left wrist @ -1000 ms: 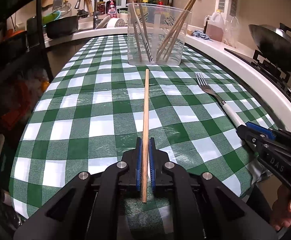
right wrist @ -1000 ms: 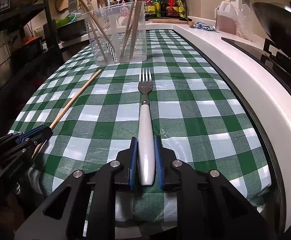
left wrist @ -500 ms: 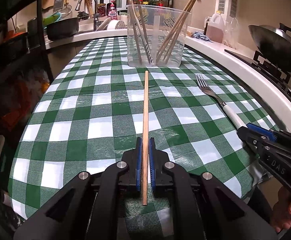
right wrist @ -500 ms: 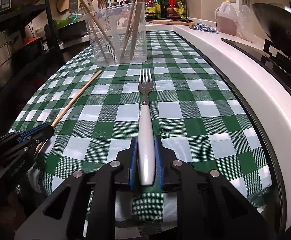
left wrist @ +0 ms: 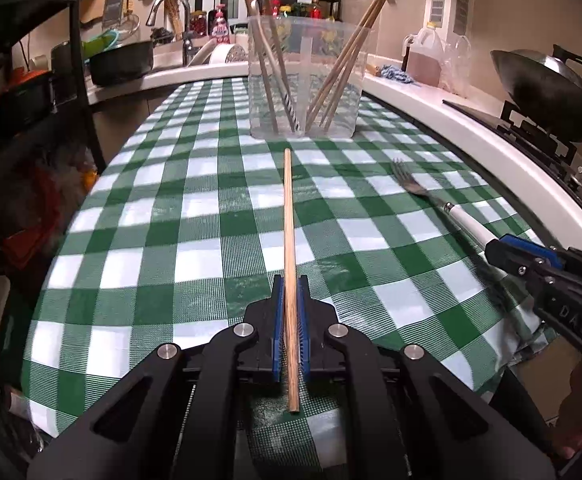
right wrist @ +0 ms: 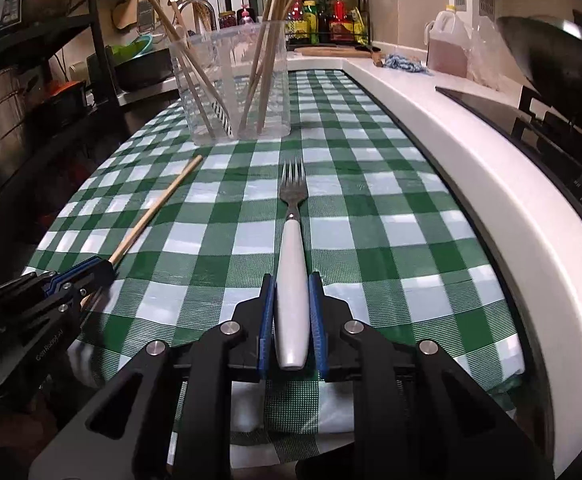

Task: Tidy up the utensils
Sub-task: 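Lift the fork and chopstick and carry them over the clear container with both tools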

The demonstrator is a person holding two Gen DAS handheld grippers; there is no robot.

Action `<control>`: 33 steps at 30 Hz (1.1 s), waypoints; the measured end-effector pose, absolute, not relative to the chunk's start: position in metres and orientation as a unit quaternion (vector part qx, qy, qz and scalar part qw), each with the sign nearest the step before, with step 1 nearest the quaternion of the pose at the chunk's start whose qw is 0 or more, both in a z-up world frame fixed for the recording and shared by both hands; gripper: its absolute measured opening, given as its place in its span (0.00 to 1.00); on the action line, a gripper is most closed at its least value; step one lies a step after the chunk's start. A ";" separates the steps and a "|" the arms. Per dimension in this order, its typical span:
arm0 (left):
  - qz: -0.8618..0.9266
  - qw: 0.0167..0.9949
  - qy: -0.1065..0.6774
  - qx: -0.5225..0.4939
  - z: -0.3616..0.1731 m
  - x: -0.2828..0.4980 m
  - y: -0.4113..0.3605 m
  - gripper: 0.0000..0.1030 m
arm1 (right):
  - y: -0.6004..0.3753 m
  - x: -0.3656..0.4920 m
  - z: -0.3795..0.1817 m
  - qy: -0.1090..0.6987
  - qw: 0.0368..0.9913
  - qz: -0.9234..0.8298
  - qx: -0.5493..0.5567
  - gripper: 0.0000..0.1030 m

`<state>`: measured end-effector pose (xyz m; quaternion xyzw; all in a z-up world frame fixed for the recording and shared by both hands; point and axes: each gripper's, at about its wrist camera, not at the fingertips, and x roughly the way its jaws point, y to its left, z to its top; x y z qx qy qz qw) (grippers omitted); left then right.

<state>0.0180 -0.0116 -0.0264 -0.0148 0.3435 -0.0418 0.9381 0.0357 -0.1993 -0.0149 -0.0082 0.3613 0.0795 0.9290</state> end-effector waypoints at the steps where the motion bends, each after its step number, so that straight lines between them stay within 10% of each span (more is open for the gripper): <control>1: -0.042 0.940 0.339 -0.013 -0.024 0.016 -0.012 0.06 | -0.199 0.033 -0.012 0.358 0.930 0.080 -0.011 0.17; 33: -0.092 0.966 0.237 -0.042 0.138 0.048 0.020 0.06 | -0.196 0.052 0.118 0.281 0.950 0.134 0.000 0.16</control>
